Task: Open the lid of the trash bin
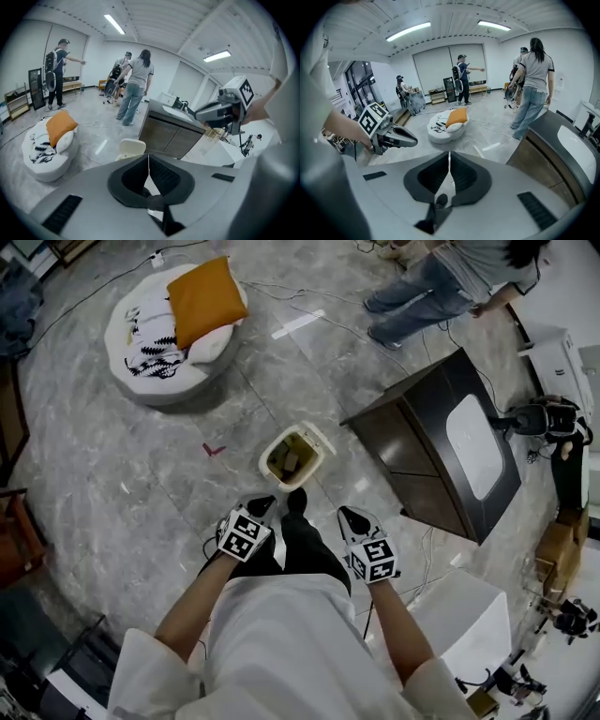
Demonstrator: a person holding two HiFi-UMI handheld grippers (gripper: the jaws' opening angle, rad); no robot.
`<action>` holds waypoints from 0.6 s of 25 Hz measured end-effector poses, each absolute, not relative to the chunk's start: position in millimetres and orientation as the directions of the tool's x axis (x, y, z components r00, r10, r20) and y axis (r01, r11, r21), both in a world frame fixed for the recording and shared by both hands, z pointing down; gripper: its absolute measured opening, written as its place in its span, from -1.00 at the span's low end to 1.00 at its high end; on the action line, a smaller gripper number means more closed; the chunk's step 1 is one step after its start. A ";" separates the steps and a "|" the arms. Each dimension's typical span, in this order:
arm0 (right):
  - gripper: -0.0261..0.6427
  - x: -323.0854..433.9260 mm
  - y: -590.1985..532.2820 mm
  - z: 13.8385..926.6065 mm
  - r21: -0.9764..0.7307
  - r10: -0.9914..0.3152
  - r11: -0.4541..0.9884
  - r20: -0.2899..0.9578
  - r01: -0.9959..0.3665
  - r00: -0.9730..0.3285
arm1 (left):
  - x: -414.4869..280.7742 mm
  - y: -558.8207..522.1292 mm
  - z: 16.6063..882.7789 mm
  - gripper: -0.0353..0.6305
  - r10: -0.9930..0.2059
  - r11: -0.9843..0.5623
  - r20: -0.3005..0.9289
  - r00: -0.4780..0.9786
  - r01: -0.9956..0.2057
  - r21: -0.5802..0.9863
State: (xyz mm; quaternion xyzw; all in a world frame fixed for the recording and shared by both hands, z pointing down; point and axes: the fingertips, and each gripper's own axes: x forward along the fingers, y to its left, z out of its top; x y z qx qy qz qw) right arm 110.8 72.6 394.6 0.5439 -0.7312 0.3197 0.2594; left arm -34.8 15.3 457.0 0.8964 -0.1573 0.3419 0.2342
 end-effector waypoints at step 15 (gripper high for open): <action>-0.83 135.7 93.1 324.7 -0.167 -0.703 0.256 0.643 -0.952 -0.302 | -41.5 26.0 321.2 -0.84 -0.317 -0.837 0.494 0.810 -0.484 0.257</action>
